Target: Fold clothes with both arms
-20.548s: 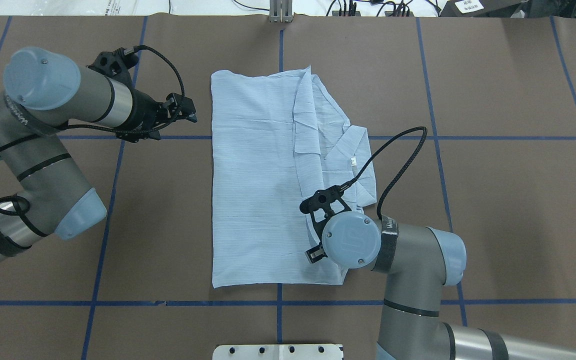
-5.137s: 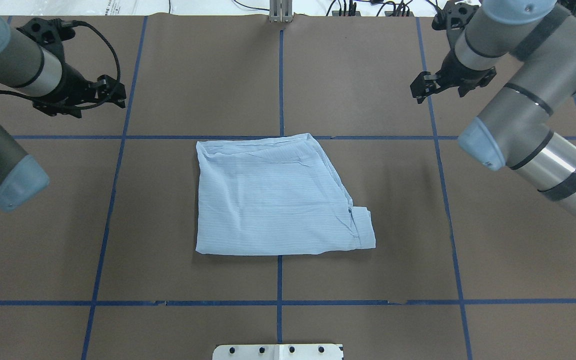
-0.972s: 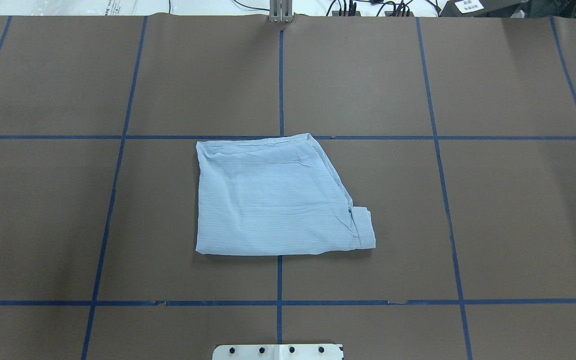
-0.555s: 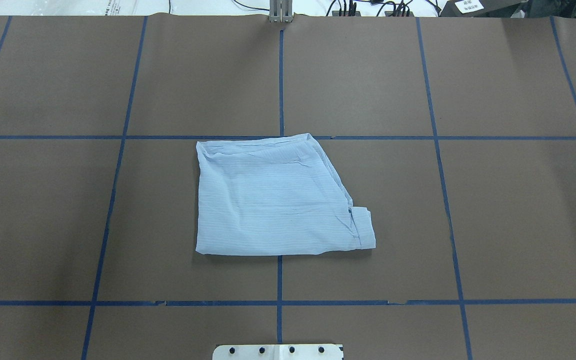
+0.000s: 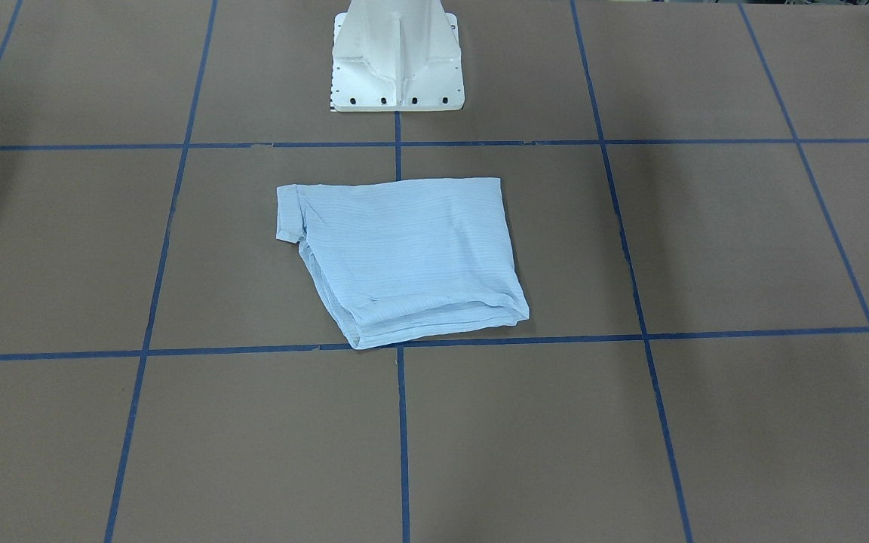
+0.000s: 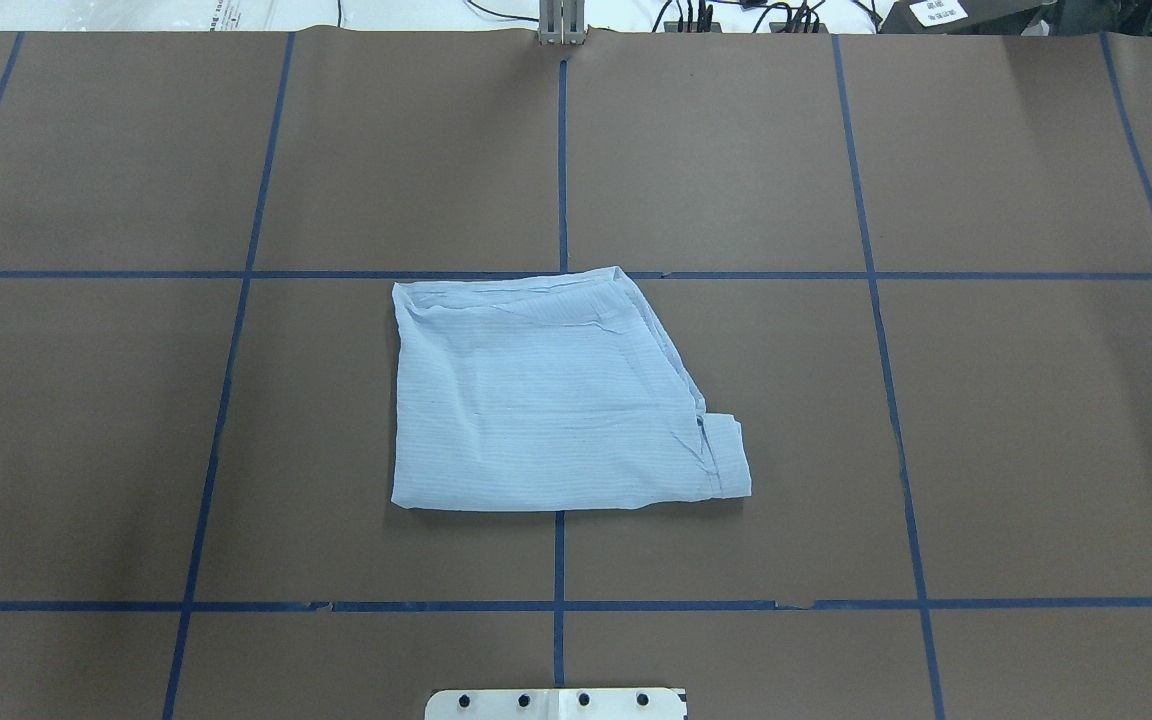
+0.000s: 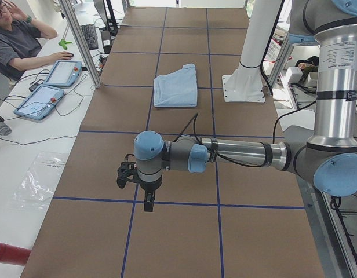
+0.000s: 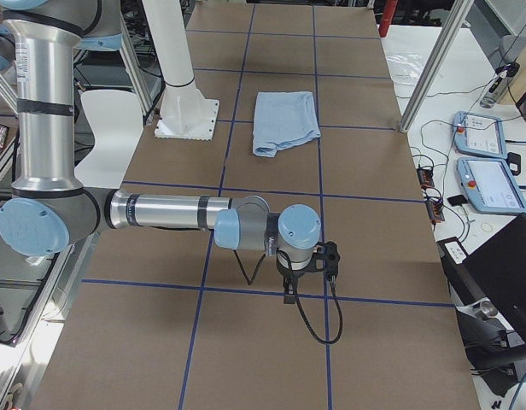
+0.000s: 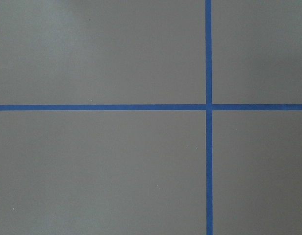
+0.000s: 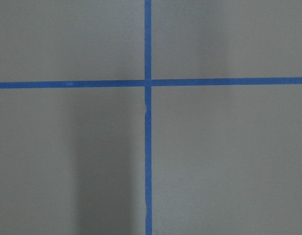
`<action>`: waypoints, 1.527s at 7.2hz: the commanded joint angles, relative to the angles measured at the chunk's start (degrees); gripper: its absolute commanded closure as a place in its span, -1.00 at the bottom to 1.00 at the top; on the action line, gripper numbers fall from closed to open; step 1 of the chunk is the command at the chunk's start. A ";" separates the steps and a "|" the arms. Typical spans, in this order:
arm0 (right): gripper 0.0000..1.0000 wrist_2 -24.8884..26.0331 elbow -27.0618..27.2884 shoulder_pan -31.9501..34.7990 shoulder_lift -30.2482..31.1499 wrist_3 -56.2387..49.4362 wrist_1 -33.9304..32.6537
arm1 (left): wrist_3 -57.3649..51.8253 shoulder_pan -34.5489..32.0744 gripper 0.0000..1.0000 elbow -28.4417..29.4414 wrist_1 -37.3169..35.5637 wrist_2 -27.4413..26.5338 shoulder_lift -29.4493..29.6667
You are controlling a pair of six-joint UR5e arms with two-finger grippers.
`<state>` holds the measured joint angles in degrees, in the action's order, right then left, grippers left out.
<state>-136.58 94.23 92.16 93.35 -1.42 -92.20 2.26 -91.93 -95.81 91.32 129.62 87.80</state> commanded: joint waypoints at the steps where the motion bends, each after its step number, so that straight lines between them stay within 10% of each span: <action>1: -1.00 0.00 -0.01 0.04 -0.01 0.02 0.00 | 0.03 0.00 -0.99 0.01 0.00 -0.07 0.00; 11: -1.00 0.00 0.51 0.04 0.08 0.10 0.09 | -0.15 0.09 -0.99 0.01 0.18 3.27 0.18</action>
<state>-136.58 94.63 92.20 93.39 -1.39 -92.11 2.11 -91.86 -95.81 91.49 132.25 87.98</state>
